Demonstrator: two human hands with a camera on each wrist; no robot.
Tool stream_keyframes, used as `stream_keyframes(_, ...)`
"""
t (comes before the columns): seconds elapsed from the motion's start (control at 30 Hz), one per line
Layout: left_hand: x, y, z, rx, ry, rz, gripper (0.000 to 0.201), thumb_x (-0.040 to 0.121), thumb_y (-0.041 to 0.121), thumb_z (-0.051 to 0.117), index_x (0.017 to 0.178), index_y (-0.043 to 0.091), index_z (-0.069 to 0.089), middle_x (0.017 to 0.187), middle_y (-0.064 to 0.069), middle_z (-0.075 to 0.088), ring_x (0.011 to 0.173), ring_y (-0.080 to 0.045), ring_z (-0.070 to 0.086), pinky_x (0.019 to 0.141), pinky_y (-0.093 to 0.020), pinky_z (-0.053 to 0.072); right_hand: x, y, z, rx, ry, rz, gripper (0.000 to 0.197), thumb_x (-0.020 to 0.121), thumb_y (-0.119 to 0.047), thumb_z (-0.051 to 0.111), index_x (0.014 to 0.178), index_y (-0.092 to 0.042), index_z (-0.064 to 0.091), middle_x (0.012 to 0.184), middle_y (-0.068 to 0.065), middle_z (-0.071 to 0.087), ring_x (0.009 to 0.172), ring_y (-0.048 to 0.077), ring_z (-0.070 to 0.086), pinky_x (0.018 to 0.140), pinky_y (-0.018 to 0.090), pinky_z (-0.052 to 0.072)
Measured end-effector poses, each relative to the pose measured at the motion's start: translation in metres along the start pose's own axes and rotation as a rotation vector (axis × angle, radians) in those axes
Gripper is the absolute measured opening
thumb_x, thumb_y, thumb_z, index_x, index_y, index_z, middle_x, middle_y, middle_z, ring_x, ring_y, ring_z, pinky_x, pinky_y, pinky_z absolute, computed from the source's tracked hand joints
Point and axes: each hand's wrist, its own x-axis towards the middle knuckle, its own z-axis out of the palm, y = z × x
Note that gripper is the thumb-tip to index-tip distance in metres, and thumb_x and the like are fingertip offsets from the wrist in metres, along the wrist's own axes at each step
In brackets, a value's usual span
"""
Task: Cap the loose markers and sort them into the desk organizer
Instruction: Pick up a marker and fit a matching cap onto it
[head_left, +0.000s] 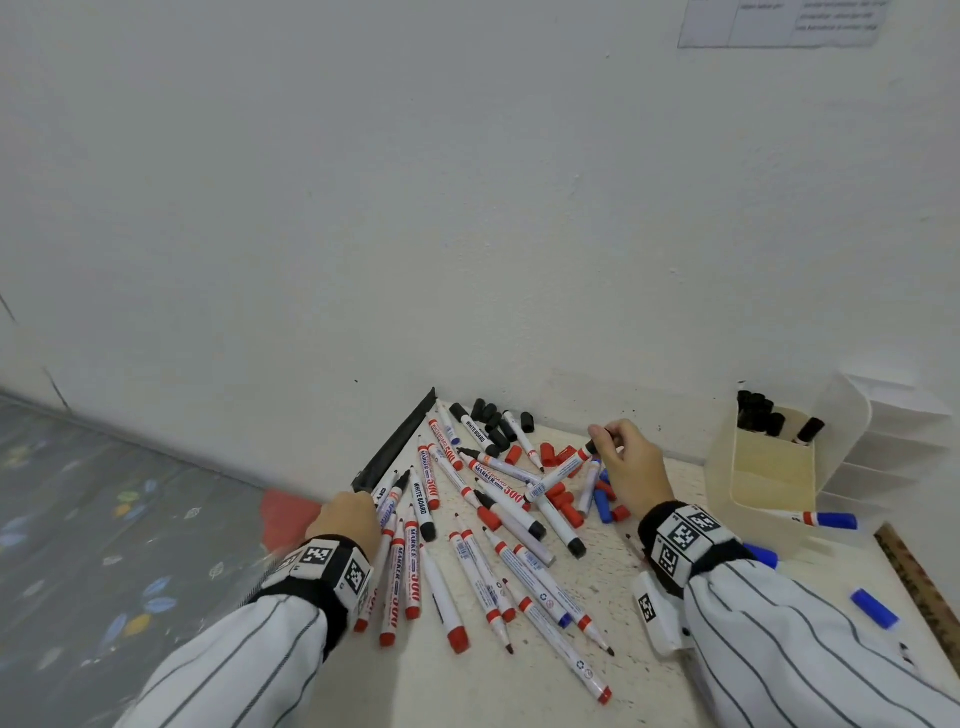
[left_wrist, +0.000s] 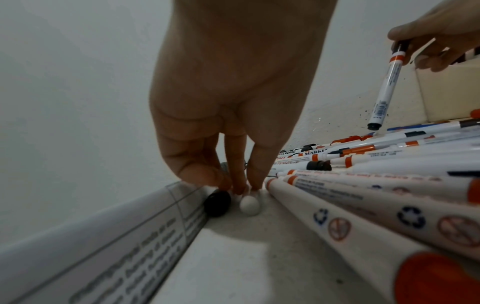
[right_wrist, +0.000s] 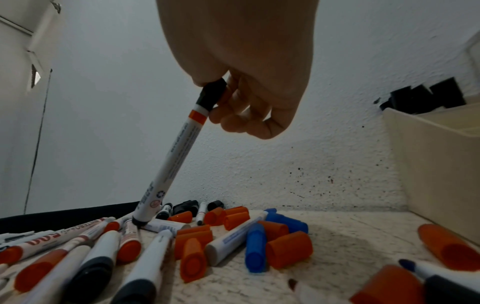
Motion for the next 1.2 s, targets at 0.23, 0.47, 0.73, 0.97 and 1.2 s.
stream_keyframes(0.23, -0.001, 0.005, -0.001, -0.025, -0.020, -0.030, 0.029, 0.096, 0.019, 0.039, 0.116, 0.005, 0.054, 0.116, -0.011, 0.059, 0.104, -0.024, 0.060, 0.091, -0.033, 0.050, 0.006, 0.011, -0.011, -0.038, 0.040, 0.002, 0.022, 0.094, -0.031, 0.048, 0.091, -0.010, 0.056, 0.084, 0.003, 0.063, 0.074, 0.012, 0.055, 0.064, 0.020, 0.041)
stream_keyframes(0.47, -0.001, 0.012, -0.003, -0.097, -0.043, -0.062, 0.030, 0.090, 0.023, 0.053, 0.112, 0.002, 0.056, 0.113, -0.012, 0.062, 0.100, -0.024, 0.063, 0.082, -0.026, 0.050, 0.018, 0.006, -0.031, -0.064, 0.096, -0.045, 0.011, 0.094, -0.023, 0.052, 0.094, -0.013, 0.055, 0.082, -0.002, 0.059, 0.069, 0.009, 0.052, 0.065, 0.023, 0.042)
stream_keyframes(0.73, 0.008, 0.045, -0.021, -0.363, -0.019, -0.081, 0.032, 0.082, 0.037, 0.064, 0.084, 0.006, 0.058, 0.073, -0.005, 0.061, 0.062, -0.017, 0.060, 0.063, -0.026, 0.054, 0.052, -0.001, -0.113, -0.141, 0.318, -0.032, 0.021, 0.094, -0.011, 0.049, 0.111, -0.001, 0.057, 0.097, 0.018, 0.064, 0.081, 0.030, 0.063, 0.077, 0.036, 0.050)
stream_keyframes(0.97, -0.004, 0.097, -0.017, -0.549, -0.069, 0.093, 0.019, 0.086, 0.024, 0.061, 0.073, 0.015, 0.050, 0.072, -0.006, 0.061, 0.056, -0.014, 0.060, 0.057, -0.022, 0.053, 0.066, 0.022, -0.176, -0.258, 0.533, 0.102, 0.021, 0.093, -0.005, 0.045, 0.109, 0.000, 0.059, 0.103, 0.024, 0.062, 0.097, 0.035, 0.059, 0.085, 0.035, 0.045)
stream_keyframes(1.2, -0.002, 0.126, -0.004, -0.547, -0.131, 0.190, 0.018, 0.085, 0.025, 0.059, 0.073, 0.014, 0.051, 0.077, -0.007, 0.061, 0.075, -0.025, 0.066, 0.076, -0.033, 0.057, 0.065, 0.018, -0.189, -0.420, 0.605, 0.046, 0.030, 0.089, 0.011, 0.038, 0.114, 0.007, 0.054, 0.114, 0.027, 0.054, 0.106, 0.036, 0.052, 0.087, 0.033, 0.040)
